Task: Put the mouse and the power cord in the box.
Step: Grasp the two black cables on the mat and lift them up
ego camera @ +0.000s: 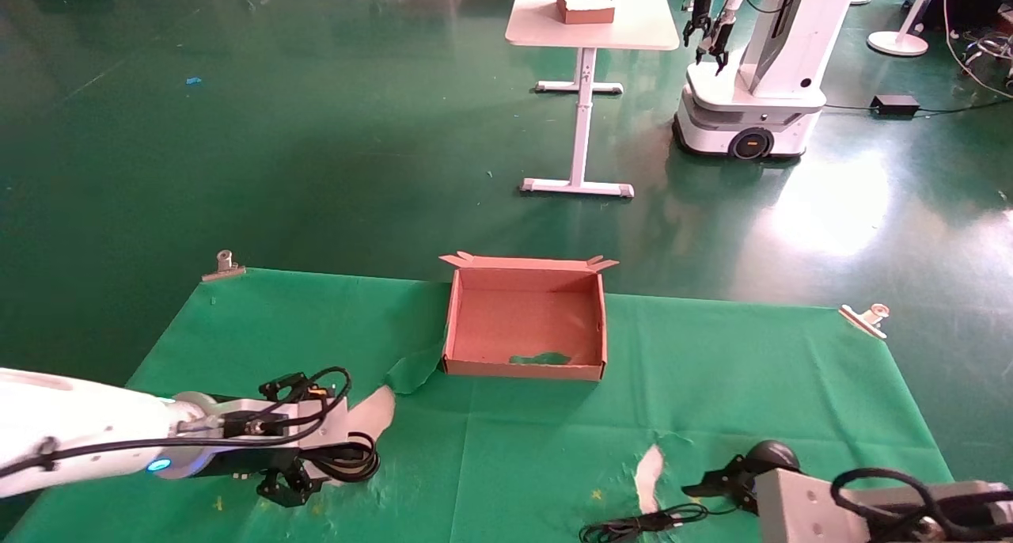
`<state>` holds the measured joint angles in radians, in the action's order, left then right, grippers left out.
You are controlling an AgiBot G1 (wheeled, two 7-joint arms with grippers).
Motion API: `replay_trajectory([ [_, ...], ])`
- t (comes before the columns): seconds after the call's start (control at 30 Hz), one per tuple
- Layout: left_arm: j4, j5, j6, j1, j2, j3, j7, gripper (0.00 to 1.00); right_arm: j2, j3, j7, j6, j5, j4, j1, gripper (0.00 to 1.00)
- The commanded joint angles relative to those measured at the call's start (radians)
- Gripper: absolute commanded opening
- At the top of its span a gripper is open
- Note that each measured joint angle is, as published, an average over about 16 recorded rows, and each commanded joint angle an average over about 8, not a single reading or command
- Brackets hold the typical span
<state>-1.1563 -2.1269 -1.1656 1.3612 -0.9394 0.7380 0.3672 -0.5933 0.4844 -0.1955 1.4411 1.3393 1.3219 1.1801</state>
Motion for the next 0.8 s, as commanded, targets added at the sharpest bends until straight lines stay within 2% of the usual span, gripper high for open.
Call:
replay_trajectory([
  [0.03,0.028,-0.043,0.016,0.004,-0.025,0.016,0.005,1.0,0.006,-0.001,-0.004,-0.001,0.0,0.0,-0.003,1.0],
  [0.47,0.119,-0.16,0.116,-0.008,-0.071,0.046,-0.001,1.0,0.002,0.005,-0.008,-0.005,0.012,0.0,-0.005,1.0],
  [0.8,0.141,-0.123,0.1,0.01,-0.067,0.033,-0.015,1.0,-0.009,0.022,-0.014,-0.009,0.047,0.001,-0.001,1.0],
])
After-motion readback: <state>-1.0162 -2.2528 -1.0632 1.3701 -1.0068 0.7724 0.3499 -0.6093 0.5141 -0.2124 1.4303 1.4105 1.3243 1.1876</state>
